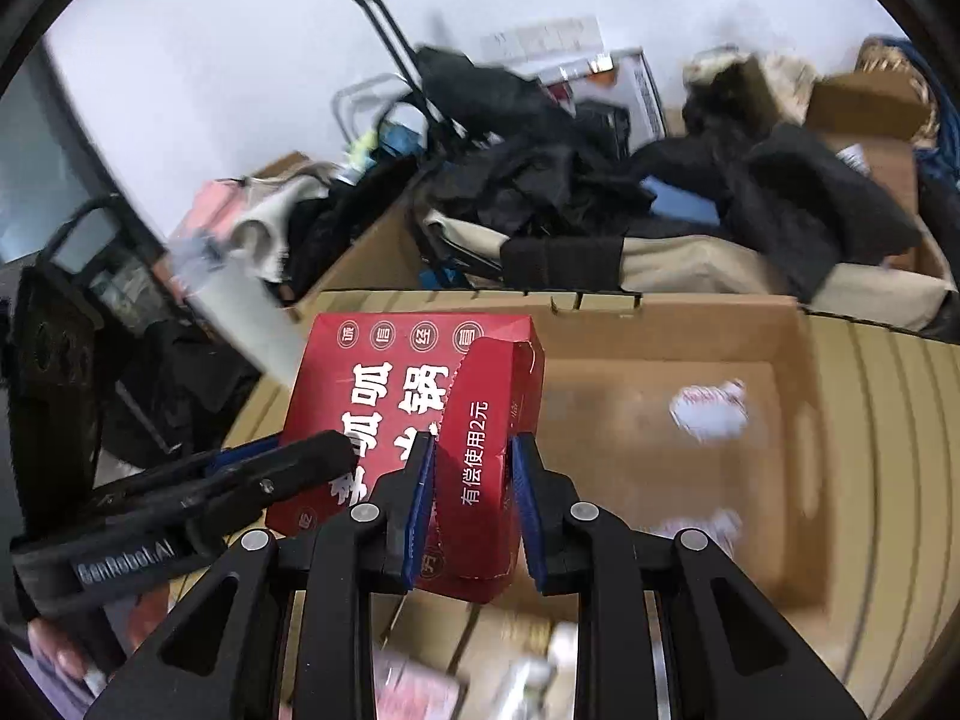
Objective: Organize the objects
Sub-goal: 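Carry the red box into the cardboard tray and open the right tool, then withdraw the right tool from the tray toward the pink card wallet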
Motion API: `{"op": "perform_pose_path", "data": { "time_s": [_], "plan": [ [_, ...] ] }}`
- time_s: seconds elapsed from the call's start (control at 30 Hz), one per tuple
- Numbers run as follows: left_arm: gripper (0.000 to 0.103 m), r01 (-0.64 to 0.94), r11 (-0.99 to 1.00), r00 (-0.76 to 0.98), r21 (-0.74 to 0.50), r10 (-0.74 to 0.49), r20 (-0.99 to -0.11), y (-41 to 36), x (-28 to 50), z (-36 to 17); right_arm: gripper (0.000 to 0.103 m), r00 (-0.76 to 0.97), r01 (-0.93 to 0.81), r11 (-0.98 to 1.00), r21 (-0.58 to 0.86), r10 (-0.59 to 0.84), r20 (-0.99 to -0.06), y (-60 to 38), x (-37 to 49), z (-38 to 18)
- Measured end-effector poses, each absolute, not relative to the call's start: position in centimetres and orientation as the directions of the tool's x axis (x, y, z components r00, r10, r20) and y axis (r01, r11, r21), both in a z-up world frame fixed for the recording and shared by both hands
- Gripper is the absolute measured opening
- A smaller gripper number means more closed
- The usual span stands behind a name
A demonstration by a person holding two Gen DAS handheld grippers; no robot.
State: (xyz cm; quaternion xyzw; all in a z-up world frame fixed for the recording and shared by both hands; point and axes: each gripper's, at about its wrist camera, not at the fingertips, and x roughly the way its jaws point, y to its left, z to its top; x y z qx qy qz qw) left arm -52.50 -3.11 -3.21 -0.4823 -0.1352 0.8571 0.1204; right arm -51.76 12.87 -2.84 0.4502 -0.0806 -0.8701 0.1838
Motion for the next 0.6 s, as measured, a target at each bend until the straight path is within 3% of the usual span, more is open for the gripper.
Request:
{"op": "perform_pose_path", "data": {
  "time_s": [0.2,0.23,0.27,0.33,0.4,0.43,0.5,0.53,0.57,0.6],
  "plan": [
    [0.038,-0.033,-0.977,-0.495,-0.209,0.198,-0.846,-3.7,-56.3,-6.1,0.027,-0.420,0.199,-0.937,0.288,-0.347,-0.839,10.0,-57.6,-8.5],
    [0.044,-0.053,-0.975,-0.512,-0.214,0.210,-0.833,-3.9,-55.9,-5.6,0.028,-0.412,0.204,-0.936,0.286,-0.347,-0.843,9.8,-57.7,-8.9],
    [0.058,-0.070,-0.974,-0.528,-0.217,0.221,-0.820,-4.1,-55.4,-5.1,0.028,-0.416,0.207,-0.937,0.283,-0.346,-0.841,9.9,-57.6,-8.9],
    [0.070,-0.075,-0.976,-0.561,-0.203,0.210,-0.801,-4.5,-54.5,-3.6,0.028,-0.438,0.224,-0.939,0.260,-0.336,-0.834,10.3,-57.1,-8.2],
    [0.074,-0.078,-0.982,-0.580,-0.174,0.187,-0.792,-4.7,-53.4,-1.7,0.028,-0.461,0.236,-0.935,0.265,-0.348,-0.816,11.3,-56.3,-6.8],
    [0.085,-0.081,-0.985,-0.580,-0.151,0.170,-0.797,-4.9,-52.7,-0.5,0.030,-0.474,0.240,-0.934,0.265,-0.351,-0.808,11.8,-55.9,-5.9],
    [0.098,-0.082,-0.991,-0.591,-0.107,0.134,-0.795,-5.1,-51.3,1.4,0.039,-0.521,0.234,-0.945,0.227,-0.319,-0.792,13.7,-54.6,-2.9],
    [0.101,-0.085,-0.994,-0.604,-0.071,0.108,-0.789,-5.2,-50.3,2.5,0.057,-0.539,0.234,-0.950,0.206,-0.303,-0.786,14.5,-54.1,-1.8],
    [0.103,-0.088,-0.995,-0.615,-0.035,0.082,-0.784,-5.4,-49.3,3.5,0.085,-0.557,0.237,-0.954,0.185,-0.289,-0.778,15.6,-53.4,-0.3],
    [0.103,-0.085,-0.996,-0.626,0.004,0.050,-0.778,-5.6,-48.2,4.4,0.092,-0.576,0.236,-0.957,0.169,-0.278,-0.769,16.9,-52.5,1.1]
  ]
}}
